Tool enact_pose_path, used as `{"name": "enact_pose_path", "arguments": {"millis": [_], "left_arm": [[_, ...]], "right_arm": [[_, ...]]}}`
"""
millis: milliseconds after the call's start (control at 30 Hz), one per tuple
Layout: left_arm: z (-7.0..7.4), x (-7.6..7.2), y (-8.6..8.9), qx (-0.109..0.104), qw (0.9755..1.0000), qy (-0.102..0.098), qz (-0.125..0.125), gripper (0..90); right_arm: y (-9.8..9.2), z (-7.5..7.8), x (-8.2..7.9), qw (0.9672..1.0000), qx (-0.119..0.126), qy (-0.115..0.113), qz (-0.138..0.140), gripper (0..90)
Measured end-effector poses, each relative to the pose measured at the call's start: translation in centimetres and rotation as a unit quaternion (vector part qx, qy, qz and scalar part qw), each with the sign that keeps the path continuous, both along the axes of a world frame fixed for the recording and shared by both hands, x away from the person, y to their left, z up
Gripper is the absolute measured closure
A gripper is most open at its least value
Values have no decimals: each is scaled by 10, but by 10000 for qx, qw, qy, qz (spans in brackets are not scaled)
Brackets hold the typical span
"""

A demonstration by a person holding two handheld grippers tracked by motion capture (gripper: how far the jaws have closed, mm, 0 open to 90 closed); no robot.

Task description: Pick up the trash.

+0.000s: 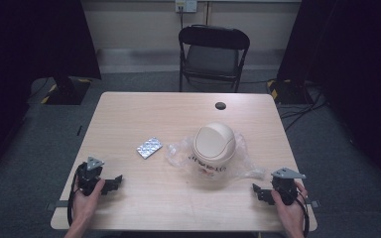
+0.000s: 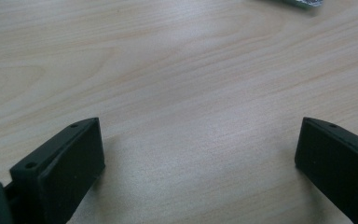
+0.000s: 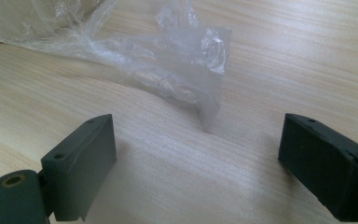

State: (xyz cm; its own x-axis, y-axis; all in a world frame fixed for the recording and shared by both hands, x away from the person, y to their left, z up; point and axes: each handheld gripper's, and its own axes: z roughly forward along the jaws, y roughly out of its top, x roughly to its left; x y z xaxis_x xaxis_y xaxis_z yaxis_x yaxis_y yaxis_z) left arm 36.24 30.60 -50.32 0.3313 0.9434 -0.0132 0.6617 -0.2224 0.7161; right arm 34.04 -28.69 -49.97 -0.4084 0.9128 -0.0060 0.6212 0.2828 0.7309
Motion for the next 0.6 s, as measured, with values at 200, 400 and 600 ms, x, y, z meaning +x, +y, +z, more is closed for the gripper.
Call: {"name": "enact_pose_path", "arguments": {"millis": [200, 400, 600], "left_arm": [[1, -1, -1, 4, 10000, -2, 0, 21], [7, -4, -1, -167, 9998, -64, -104, 174], [18, -7, -13, -430, 9976, -270, -477, 165]], "right_arm": [[0, 0, 1, 10000, -1, 4, 39, 102], [0, 0, 1, 10000, -5, 3, 40, 102], [0, 0, 2, 10000, -3, -5, 40, 102]]}}
